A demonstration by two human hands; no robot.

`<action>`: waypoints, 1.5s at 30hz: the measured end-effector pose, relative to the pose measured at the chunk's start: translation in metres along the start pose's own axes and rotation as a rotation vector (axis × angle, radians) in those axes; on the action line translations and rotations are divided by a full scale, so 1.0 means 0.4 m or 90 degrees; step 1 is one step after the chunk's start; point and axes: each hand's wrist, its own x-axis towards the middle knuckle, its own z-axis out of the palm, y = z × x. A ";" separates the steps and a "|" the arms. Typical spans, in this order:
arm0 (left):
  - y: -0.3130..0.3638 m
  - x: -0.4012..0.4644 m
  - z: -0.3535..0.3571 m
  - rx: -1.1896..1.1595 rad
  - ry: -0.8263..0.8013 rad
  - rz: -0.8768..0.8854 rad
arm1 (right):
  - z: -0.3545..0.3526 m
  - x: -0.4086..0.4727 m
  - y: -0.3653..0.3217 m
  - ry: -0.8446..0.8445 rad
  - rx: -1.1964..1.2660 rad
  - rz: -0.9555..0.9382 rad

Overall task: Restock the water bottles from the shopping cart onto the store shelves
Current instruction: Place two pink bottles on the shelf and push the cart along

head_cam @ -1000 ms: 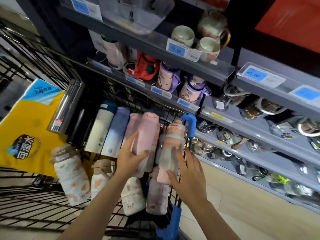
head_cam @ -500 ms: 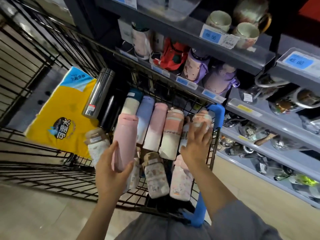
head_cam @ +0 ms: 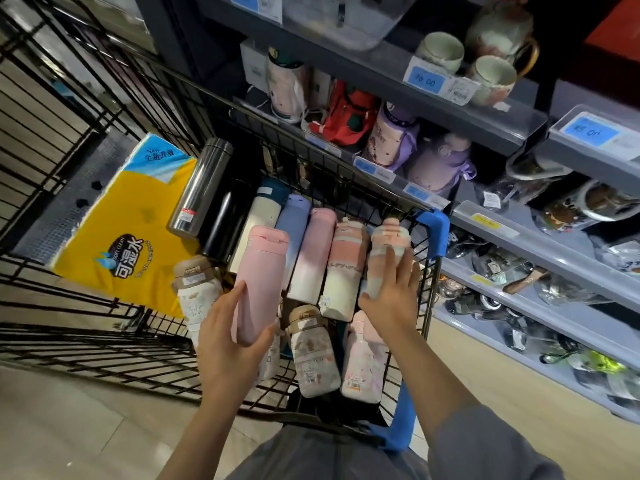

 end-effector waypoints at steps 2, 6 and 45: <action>0.002 -0.001 -0.001 -0.009 0.000 -0.003 | -0.014 0.006 -0.006 -0.030 -0.038 0.038; 0.006 0.001 0.001 -0.029 0.006 -0.025 | -0.026 0.014 -0.021 -0.065 -0.058 0.062; 0.777 -0.320 0.386 -0.302 0.028 0.384 | -0.746 -0.331 0.585 0.412 0.624 -0.204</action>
